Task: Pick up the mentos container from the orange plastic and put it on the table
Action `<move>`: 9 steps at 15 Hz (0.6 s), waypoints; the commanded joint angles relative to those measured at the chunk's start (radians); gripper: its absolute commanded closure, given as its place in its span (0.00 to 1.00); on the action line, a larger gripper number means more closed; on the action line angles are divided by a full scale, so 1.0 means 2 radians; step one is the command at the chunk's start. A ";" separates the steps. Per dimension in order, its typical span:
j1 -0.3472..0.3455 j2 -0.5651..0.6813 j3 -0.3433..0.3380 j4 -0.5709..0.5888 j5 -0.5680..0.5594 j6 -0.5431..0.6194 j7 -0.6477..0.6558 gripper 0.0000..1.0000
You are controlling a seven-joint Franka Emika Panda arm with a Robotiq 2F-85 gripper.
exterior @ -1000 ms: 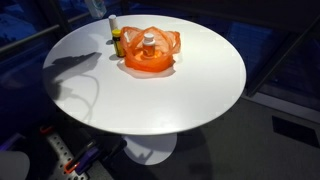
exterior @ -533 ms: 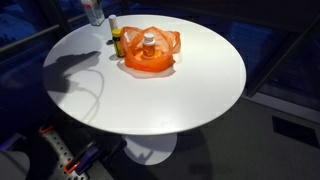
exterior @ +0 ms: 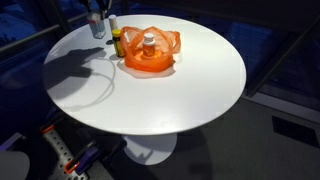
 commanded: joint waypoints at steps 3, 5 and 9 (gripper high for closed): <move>-0.006 0.058 0.014 0.035 -0.027 -0.013 0.009 0.78; -0.005 0.072 0.016 0.039 -0.034 -0.013 0.011 0.78; -0.005 0.085 0.021 0.042 -0.048 -0.006 0.010 0.74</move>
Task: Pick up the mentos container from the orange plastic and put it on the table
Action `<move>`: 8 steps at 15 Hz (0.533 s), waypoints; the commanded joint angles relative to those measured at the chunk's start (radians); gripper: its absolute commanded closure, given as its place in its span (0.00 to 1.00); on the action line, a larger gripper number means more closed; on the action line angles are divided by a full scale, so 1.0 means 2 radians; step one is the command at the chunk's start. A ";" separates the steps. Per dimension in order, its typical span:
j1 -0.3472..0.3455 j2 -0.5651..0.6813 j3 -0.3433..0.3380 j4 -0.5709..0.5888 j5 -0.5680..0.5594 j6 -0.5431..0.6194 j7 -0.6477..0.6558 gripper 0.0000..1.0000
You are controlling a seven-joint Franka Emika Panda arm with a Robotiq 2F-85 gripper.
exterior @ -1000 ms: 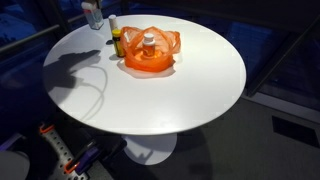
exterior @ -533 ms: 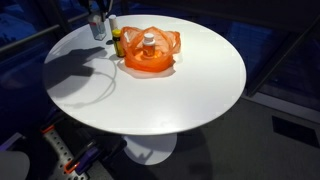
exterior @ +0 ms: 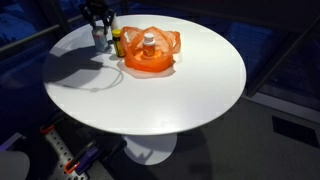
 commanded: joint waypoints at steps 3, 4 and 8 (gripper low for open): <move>-0.007 0.003 0.014 0.019 -0.011 -0.008 0.001 0.21; -0.007 -0.004 0.016 0.017 -0.009 -0.009 -0.002 0.12; -0.009 -0.036 0.017 0.018 0.000 -0.015 0.009 0.00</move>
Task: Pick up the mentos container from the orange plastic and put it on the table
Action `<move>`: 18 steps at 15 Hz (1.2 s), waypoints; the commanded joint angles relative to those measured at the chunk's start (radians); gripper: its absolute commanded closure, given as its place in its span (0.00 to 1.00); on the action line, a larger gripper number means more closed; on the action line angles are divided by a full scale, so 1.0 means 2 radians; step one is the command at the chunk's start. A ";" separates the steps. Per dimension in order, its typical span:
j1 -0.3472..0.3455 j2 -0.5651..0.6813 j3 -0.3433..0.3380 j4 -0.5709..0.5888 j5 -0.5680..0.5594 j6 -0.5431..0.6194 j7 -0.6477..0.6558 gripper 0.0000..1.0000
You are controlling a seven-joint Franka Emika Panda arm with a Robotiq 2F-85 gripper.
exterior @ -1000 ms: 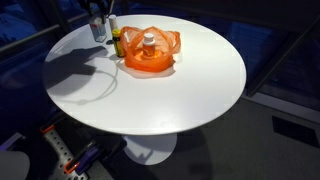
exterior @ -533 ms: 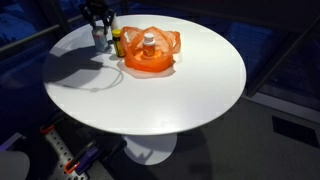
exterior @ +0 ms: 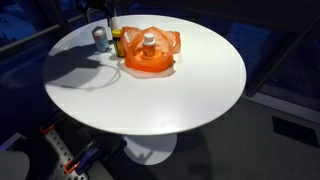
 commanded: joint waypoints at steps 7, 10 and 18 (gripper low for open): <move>-0.023 -0.079 -0.014 0.006 -0.019 -0.020 0.064 0.00; -0.036 -0.098 -0.027 0.001 -0.033 -0.034 0.078 0.00; -0.066 -0.174 -0.060 -0.014 -0.016 -0.137 0.065 0.00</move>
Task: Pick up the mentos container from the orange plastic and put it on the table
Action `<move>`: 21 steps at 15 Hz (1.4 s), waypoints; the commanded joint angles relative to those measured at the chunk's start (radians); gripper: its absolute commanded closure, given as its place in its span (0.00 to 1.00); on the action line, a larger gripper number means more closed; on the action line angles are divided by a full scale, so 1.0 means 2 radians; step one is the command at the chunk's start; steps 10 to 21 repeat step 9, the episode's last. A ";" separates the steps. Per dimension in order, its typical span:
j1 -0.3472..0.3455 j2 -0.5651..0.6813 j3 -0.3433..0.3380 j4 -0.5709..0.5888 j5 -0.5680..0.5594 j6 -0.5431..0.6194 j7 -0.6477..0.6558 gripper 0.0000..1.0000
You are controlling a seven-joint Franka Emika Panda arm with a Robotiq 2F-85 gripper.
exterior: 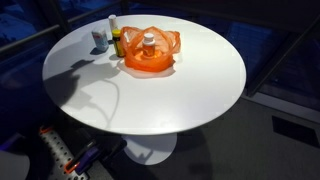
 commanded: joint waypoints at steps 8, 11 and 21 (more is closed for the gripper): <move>-0.016 -0.065 -0.029 -0.013 0.001 -0.083 -0.001 0.00; -0.017 -0.067 -0.030 -0.015 0.001 -0.084 -0.001 0.00; -0.017 -0.067 -0.030 -0.015 0.001 -0.084 -0.001 0.00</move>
